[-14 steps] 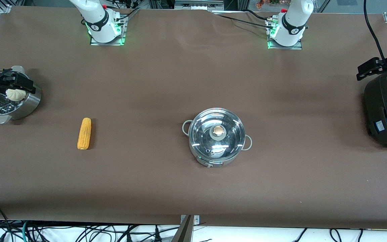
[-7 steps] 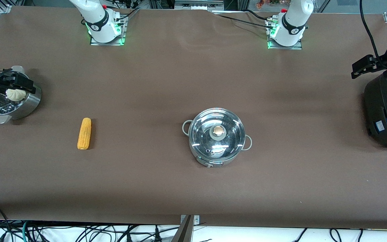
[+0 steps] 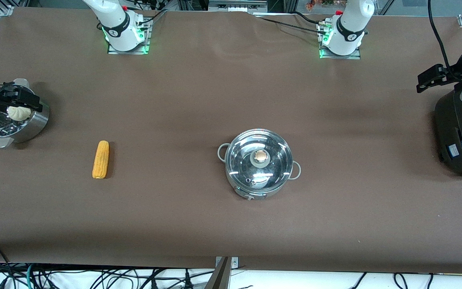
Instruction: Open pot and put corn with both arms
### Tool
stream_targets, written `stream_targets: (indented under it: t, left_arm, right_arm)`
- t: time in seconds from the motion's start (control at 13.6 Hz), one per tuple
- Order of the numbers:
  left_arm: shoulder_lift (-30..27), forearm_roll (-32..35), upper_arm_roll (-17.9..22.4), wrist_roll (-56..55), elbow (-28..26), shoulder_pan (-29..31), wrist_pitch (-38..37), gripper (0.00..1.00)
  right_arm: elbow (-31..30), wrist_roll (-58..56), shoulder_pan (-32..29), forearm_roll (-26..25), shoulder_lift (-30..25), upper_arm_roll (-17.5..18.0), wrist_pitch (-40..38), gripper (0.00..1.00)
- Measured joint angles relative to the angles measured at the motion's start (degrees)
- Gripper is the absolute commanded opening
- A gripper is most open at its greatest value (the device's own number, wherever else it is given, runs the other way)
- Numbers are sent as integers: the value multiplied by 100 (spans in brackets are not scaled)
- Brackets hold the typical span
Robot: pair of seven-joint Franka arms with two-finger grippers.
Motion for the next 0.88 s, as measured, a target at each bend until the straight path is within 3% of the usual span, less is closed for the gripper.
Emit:
stream_targets:
  t: [0.44, 0.88]
  left_arm:
    - [0, -59, 26, 0, 10, 3, 0, 100]
    - [0, -59, 29, 0, 16, 3, -3, 100]
  right_arm:
    - [25, 0, 0, -4, 104, 0, 14, 100]
    - [34, 9, -2, -5, 576, -4, 301, 100]
